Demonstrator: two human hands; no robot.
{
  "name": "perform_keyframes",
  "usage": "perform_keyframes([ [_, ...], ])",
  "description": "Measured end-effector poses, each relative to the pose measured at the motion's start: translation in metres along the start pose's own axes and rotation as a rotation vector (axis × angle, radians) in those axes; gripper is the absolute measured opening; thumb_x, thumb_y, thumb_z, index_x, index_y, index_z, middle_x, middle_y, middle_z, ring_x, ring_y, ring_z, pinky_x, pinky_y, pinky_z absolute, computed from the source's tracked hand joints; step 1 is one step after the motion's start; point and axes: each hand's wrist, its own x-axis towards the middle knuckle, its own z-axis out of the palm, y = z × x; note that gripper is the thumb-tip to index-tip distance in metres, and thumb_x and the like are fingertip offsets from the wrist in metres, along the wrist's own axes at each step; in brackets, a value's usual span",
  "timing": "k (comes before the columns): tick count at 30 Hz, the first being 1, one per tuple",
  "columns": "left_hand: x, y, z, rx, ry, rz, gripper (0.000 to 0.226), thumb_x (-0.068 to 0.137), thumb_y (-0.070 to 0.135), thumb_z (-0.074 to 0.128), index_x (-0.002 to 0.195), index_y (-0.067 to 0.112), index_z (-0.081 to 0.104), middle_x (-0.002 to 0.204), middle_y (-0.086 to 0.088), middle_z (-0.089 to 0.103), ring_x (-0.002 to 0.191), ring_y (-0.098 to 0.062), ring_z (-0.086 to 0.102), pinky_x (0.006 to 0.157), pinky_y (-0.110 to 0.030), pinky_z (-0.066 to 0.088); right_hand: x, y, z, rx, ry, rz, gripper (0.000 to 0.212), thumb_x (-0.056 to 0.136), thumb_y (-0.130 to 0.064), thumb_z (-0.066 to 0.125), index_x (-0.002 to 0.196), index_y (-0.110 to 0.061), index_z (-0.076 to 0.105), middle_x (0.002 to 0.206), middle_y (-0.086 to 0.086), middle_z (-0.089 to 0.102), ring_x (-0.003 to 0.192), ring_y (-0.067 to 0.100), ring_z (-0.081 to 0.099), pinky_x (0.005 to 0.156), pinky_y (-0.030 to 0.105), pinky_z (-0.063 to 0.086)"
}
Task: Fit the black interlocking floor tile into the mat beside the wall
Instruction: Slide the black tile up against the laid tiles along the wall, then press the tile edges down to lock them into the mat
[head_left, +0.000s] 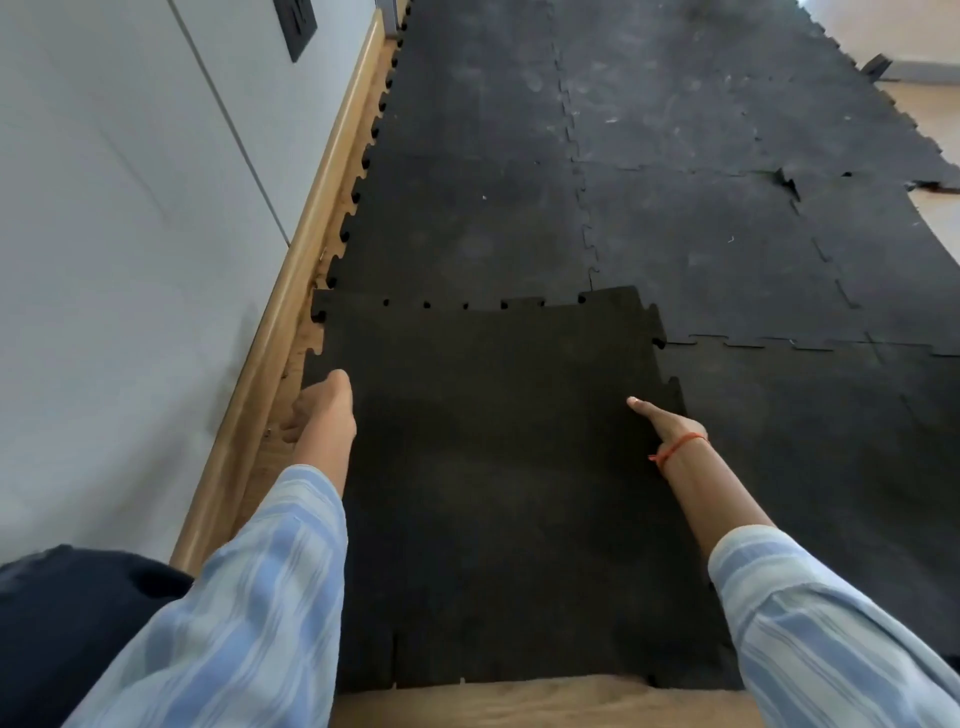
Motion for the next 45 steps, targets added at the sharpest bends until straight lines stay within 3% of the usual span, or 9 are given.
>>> perform_keyframes([
  [5,0.003,0.015,-0.001,0.243,0.043,0.088,0.057,0.091,0.033,0.058,0.14,0.008,0.044,0.139,-0.015,0.046,0.121,-0.031,0.05,0.09,-0.038,0.044,-0.003,0.014,0.019,0.013,-0.04,0.022,0.079,0.069,-0.029,0.084,0.134,-0.002,0.047,0.14,0.014,0.048,0.127,0.033,0.046,0.074,0.04,0.048],
  [8,-0.002,0.013,0.019,0.572,-0.155,0.146,0.071,0.083,0.041,0.065,0.142,0.008,0.042,0.142,-0.016,0.043,0.127,-0.034,0.044,0.103,-0.044,0.041,-0.019,0.027,0.04,-0.309,0.091,-0.143,0.076,0.073,-0.039,0.079,0.13,0.001,0.05,0.141,0.02,0.042,0.131,0.038,0.037,0.095,0.05,0.048],
  [11,-0.007,-0.008,0.038,0.984,-0.325,0.218,0.092,0.082,0.045,0.07,0.152,0.009,0.023,0.157,-0.023,0.021,0.143,-0.04,0.025,0.114,-0.052,0.028,-0.041,0.042,0.057,-0.722,-0.025,-0.485,0.08,0.078,-0.039,0.075,0.14,-0.003,0.041,0.151,0.022,0.03,0.14,0.038,0.026,0.116,0.042,0.025],
  [15,-0.014,-0.048,0.049,1.385,-0.299,0.354,0.117,0.079,0.04,0.076,0.154,0.011,-0.009,0.157,-0.028,-0.016,0.147,-0.043,-0.003,0.117,-0.055,0.014,-0.053,0.075,0.071,-1.201,-0.215,-0.606,0.112,0.073,-0.041,0.078,0.153,-0.013,0.005,0.16,0.016,-0.015,0.147,0.037,-0.012,0.12,0.046,0.007],
  [24,-0.021,-0.051,0.057,1.509,-0.306,0.32,0.12,0.08,0.035,0.077,0.153,0.011,-0.016,0.156,-0.029,-0.02,0.147,-0.043,-0.007,0.118,-0.053,0.015,-0.077,0.066,0.091,-1.446,-0.229,-0.426,0.123,0.073,-0.03,0.081,0.151,-0.019,-0.012,0.157,0.016,-0.026,0.146,0.039,-0.014,0.113,0.062,0.023],
  [28,-0.03,-0.047,0.067,1.518,-0.293,0.241,0.117,0.083,0.037,0.074,0.152,0.008,-0.016,0.157,-0.026,-0.021,0.147,-0.041,-0.007,0.119,-0.049,0.014,-0.078,0.054,0.086,-1.385,-0.327,-0.37,0.106,0.077,-0.031,0.078,0.153,-0.024,0.005,0.16,0.015,-0.016,0.147,0.039,-0.003,0.116,0.058,0.019],
  [33,-0.025,-0.045,0.091,1.572,-0.182,0.266,0.093,0.094,0.034,0.061,0.153,0.002,-0.003,0.159,-0.023,-0.014,0.149,-0.034,0.0,0.119,-0.043,0.017,-0.057,0.048,0.081,-1.129,-0.055,-0.546,0.083,0.081,-0.044,0.069,0.147,-0.018,0.026,0.157,0.015,0.013,0.146,0.035,0.011,0.116,0.051,0.025],
  [41,-0.026,-0.049,0.089,1.609,-0.209,0.266,0.116,0.082,0.038,0.074,0.15,-0.002,-0.011,0.157,-0.027,-0.019,0.148,-0.038,-0.006,0.118,-0.047,0.017,-0.039,0.021,0.101,-1.169,-0.122,-0.44,0.131,0.063,-0.063,0.076,0.152,-0.02,-0.01,0.158,0.015,-0.025,0.144,0.042,-0.018,0.114,0.065,0.006],
  [45,-0.022,-0.056,0.079,1.554,-0.282,0.278,0.12,0.084,0.043,0.071,0.149,-0.003,-0.018,0.154,-0.027,-0.029,0.146,-0.039,-0.016,0.118,-0.051,0.015,-0.044,0.006,0.126,-1.266,-0.178,-0.371,0.144,0.056,-0.054,0.085,0.15,-0.013,-0.016,0.154,0.021,-0.029,0.14,0.051,-0.02,0.111,0.07,0.009],
])
